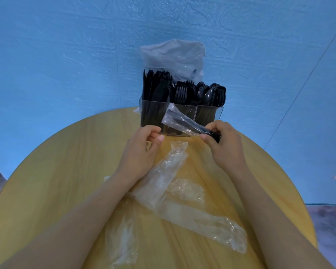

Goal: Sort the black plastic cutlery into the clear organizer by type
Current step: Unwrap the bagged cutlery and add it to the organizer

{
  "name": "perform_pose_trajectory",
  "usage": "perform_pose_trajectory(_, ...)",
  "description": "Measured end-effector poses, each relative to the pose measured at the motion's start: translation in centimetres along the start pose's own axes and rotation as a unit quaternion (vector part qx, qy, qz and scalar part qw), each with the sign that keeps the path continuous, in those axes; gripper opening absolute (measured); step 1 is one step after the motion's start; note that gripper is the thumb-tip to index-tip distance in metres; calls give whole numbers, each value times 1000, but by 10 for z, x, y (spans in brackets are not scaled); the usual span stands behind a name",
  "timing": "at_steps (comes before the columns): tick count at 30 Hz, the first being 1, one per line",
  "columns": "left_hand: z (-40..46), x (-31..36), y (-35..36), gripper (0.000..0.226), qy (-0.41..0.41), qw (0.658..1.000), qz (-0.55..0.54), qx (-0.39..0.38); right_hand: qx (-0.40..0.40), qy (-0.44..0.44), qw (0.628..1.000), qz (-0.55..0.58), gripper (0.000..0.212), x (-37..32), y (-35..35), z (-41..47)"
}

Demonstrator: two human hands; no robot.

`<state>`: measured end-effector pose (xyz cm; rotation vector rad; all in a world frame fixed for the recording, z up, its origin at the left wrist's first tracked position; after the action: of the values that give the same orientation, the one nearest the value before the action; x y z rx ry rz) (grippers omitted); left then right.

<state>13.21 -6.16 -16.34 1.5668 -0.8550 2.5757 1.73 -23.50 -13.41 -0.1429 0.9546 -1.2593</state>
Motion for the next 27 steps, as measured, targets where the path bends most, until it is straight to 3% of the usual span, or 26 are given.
perform_pose_trajectory(3, -4, 4, -2, 17, -1, 998, -61, -6, -25, -48, 998, 22, 16, -20, 4, -2)
perform_pose_trajectory(6, -4, 0, -6, 30, -33, 988, -151, -13, -74, -89, 993, 11, 14, -31, 18, -5)
perform_pose_trajectory(9, -4, -5, -13, 14, -74, 966, -247, 3, -90, -103, 990, 18, 13, -35, 24, -8)
perform_pose_trajectory(11, -4, -6, -16, 15, -80, 959, -273, 16, -83, -99, 991, 40, 10, -36, 23, -9)
perform_pose_trajectory(16, -4, -10, -18, 15, -91, 953, -288, 26, -111, -31, 989, 94, 16, -21, 25, -10)
perform_pose_trajectory(19, -4, -10, -15, 12, -95, 950, -296, 12, -104, -58, 989, 87, 6, -22, 24, -9)
perform_pose_trajectory(27, -2, -12, -19, 15, -94, 954, -282, 35, -33, -140, 987, 65, 16, -31, 14, -8)
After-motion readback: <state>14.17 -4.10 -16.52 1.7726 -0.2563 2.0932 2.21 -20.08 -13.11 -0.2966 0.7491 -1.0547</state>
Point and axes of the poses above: each hand's wrist, its own z-axis towards the middle knuckle, its own y-axis out of the palm, x = y × z, the point moved 8 cm from there along z, towards the middle knuckle, and after that the axes turned 9 degrees about -y, right-handed, at the moved point
